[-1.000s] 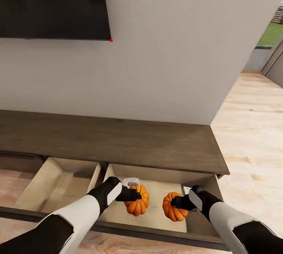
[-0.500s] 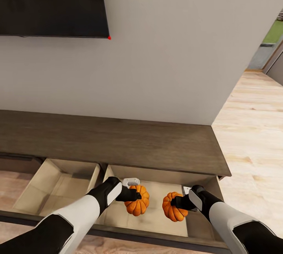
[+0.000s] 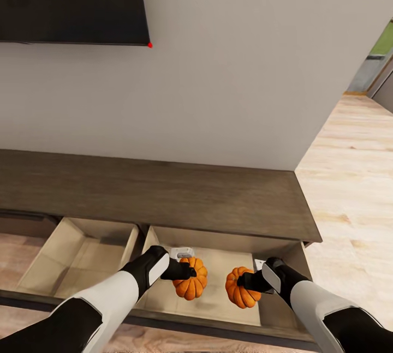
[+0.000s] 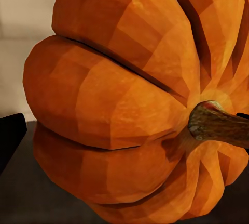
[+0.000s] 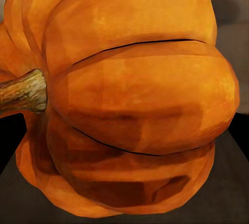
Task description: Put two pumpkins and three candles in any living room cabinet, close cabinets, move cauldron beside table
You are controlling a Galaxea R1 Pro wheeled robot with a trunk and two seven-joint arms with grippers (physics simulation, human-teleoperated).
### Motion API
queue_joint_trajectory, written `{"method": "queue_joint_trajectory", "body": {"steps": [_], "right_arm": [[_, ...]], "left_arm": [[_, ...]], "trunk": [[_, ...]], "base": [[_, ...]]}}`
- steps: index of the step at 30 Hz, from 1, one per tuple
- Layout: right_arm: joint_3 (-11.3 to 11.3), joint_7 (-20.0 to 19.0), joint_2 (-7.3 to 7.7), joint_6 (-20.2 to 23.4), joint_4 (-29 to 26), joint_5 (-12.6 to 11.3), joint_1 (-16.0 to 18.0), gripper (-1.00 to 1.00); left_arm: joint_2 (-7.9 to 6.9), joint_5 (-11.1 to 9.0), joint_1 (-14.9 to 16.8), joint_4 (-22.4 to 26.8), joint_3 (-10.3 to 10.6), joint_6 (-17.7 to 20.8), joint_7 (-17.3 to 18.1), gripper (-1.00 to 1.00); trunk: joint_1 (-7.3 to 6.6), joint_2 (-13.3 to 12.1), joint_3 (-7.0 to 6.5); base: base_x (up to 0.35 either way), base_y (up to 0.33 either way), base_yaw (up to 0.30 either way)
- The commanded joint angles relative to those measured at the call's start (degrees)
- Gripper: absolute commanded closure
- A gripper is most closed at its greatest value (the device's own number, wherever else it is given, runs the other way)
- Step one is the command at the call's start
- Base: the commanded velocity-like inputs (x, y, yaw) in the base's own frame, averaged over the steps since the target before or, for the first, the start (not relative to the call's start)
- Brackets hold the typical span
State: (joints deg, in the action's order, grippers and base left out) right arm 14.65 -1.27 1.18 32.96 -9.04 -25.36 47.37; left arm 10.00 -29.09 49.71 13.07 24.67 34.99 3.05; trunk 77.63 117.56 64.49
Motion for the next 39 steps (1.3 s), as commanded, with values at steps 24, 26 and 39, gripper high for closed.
{"method": "queue_joint_trajectory", "body": {"steps": [24, 26, 39], "right_arm": [[0.47, -0.05, 0.12, 0.08, -0.1, -0.3, 0.0, -1.0], [0.47, -0.05, 0.13, 0.08, -0.1, -0.3, 0.0, -1.0], [0.46, -0.05, 0.12, 0.08, -0.1, -0.3, 0.0, -1.0]], "left_arm": [[0.0, 0.35, 0.04, 0.32, 0.03, 0.16, 0.2, 1.0], [0.0, 0.35, 0.04, 0.34, 0.03, 0.15, 0.2, 1.0], [0.0, 0.4, 0.04, 0.29, 0.03, 0.05, 0.13, -1.0]], "trunk": [[-0.01, 0.02, 1.29], [-0.01, 0.02, 1.29], [-0.01, 0.02, 1.29]], "base": [[0.0, 0.0, 0.0], [0.0, 0.0, 0.0], [0.0, 0.0, 0.0]]}}
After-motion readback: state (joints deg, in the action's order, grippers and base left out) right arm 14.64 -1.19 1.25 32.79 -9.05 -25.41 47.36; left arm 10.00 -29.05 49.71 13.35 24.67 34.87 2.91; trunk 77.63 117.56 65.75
